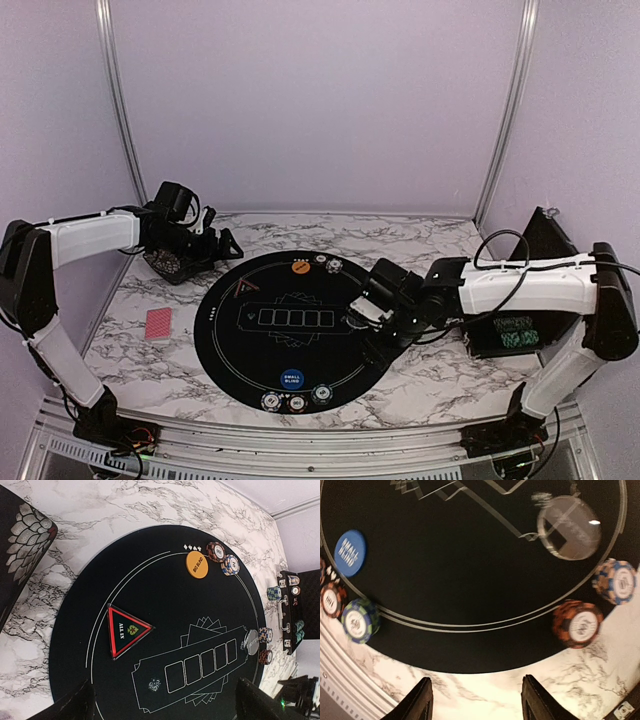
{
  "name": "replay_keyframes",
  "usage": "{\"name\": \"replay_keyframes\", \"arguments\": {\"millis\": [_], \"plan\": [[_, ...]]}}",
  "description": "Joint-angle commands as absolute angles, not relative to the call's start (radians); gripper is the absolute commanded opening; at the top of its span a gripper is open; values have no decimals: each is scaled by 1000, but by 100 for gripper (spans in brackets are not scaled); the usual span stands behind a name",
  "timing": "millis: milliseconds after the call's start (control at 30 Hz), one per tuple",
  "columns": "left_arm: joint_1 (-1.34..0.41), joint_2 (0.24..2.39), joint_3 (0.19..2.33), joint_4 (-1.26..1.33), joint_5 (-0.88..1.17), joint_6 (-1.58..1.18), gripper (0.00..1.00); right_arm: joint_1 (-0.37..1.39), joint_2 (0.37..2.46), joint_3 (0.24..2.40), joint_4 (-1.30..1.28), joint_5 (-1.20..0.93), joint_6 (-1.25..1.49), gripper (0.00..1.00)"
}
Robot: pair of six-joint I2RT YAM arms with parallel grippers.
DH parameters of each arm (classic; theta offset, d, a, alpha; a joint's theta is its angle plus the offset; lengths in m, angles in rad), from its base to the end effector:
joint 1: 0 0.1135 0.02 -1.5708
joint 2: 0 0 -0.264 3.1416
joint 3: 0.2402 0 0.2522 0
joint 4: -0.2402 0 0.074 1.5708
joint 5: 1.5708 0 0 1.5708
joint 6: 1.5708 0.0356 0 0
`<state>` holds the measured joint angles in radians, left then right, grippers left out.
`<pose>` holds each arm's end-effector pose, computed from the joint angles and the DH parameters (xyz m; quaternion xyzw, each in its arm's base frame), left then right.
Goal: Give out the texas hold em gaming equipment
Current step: Pick up the pile of poker chips from the pile of poker chips.
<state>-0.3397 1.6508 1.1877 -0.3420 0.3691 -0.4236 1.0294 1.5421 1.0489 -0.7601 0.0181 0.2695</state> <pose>0.3364 -0.1325 0.2436 0.0303 0.9139 -0.2947 0.2774 0.1504 0.2489 0.2101 -0.3649 0.9175 0.0885 0.1313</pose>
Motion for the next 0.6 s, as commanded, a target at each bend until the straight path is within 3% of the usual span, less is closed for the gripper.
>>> {"name": "replay_keyframes", "arguments": {"millis": [0,233,567], "plan": [[-342,1664,1190,-343,396,-424,99,872,1519,1138,-818,90,276,59],[-342,1662,1192,-341,407,-425,99,595,1564,1253,-869,141,245,60],[-342,1659,1193,-340,418,-425,99,397,1723,1397,-815,135,168,62]]}}
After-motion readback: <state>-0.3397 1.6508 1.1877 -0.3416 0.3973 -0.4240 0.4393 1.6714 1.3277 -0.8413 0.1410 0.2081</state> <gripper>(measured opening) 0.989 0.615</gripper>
